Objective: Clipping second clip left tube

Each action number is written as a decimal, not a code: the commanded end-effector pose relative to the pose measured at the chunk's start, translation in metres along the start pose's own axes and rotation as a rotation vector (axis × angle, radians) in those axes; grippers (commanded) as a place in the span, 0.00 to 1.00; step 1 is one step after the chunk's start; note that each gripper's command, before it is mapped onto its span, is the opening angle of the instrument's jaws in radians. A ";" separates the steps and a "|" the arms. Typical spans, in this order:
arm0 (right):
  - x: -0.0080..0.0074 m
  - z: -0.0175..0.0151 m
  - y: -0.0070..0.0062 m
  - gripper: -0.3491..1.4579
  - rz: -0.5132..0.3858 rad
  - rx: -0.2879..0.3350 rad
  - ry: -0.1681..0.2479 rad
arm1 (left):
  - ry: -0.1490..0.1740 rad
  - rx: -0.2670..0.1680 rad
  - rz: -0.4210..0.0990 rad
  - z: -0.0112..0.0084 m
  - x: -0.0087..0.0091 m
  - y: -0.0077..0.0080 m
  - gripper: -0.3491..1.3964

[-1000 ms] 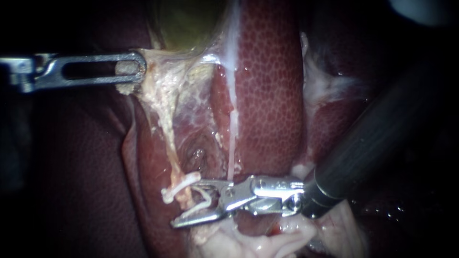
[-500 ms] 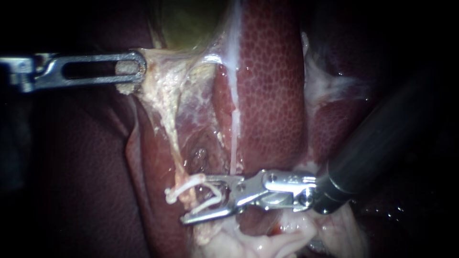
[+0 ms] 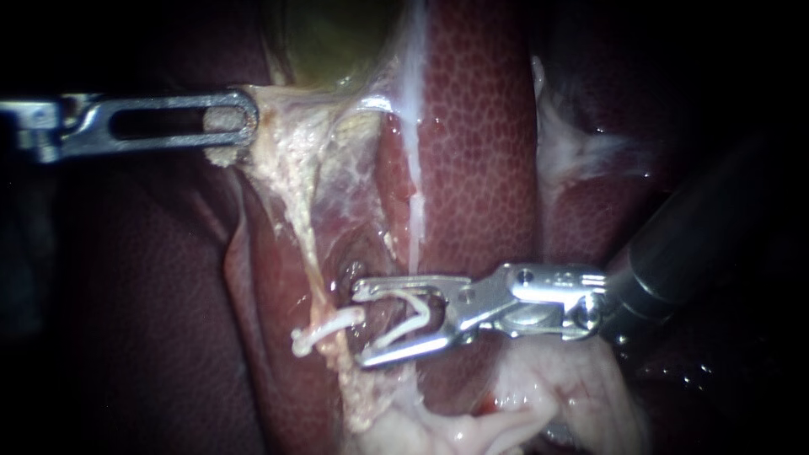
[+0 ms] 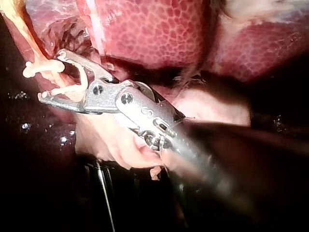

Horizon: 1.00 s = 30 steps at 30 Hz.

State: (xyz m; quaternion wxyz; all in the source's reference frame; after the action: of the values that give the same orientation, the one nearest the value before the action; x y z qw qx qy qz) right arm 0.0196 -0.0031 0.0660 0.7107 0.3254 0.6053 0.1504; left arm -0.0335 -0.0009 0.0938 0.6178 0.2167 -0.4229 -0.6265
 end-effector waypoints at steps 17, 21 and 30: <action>0.0010 0.0018 0.0006 0.52 0.003 -0.008 -0.004 | 0.000 0.000 0.000 0.0000 0.0000 0.0000 0.00; 0.0009 0.0025 0.0008 0.52 0.002 -0.008 -0.004 | 0.000 0.000 0.000 0.0000 0.0000 0.0000 0.00; -0.0003 0.0042 0.0013 0.52 -0.005 0.004 -0.007 | 0.000 0.000 0.000 0.0000 0.0000 0.0000 0.00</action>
State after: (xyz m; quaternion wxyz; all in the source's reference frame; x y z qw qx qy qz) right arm 0.0239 -0.0036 0.0674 0.7129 0.3253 0.6039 0.1458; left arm -0.0335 -0.0010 0.0938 0.6177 0.2166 -0.4227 -0.6268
